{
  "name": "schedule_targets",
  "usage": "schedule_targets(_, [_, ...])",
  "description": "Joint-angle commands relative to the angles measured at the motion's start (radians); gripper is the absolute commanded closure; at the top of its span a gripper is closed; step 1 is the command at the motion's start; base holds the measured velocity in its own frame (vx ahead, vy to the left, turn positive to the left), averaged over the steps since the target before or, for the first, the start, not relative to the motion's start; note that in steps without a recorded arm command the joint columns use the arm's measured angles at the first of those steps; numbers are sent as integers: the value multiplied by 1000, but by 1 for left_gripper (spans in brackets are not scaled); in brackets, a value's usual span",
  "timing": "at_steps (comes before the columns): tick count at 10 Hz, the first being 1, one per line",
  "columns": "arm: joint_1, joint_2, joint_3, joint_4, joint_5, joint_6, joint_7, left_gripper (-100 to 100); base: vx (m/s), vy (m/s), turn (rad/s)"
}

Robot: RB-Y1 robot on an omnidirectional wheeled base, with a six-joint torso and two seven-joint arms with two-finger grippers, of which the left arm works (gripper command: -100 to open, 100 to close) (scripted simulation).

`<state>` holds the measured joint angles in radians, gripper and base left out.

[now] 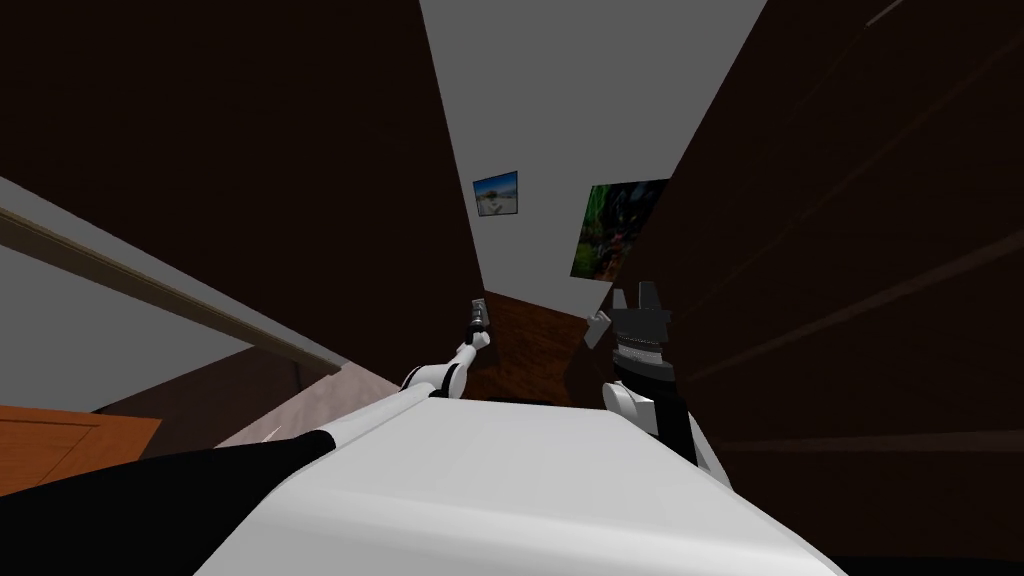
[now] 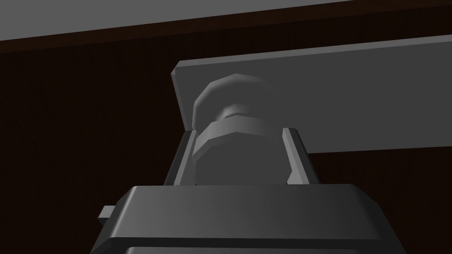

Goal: Push the door open

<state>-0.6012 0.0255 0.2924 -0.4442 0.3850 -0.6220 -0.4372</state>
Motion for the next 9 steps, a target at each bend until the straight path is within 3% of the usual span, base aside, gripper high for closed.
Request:
schedule_targets(1, [20, 0, 19, -50, 4, 1, -22, 100, 92, 3, -12])
schedule_targets(5, [20, 0, 19, -51, 4, 1, -22, 100, 14, 5, 0])
schedule_targets(6, [10, 5, 42, -37, 10, -15, -39, 100, 47, -7, -12])
schedule_targets(7, [10, 5, 42, -59, 10, -15, -39, 100, 59, -8, 20])
schedule_targets(8, [-1, 7, 67, -22, 16, -31, -57, 100, 83, 15, -13])
schedule_targets(9, [-7, 6, 80, -15, 20, -40, -66, 100, 117, 2, -10])
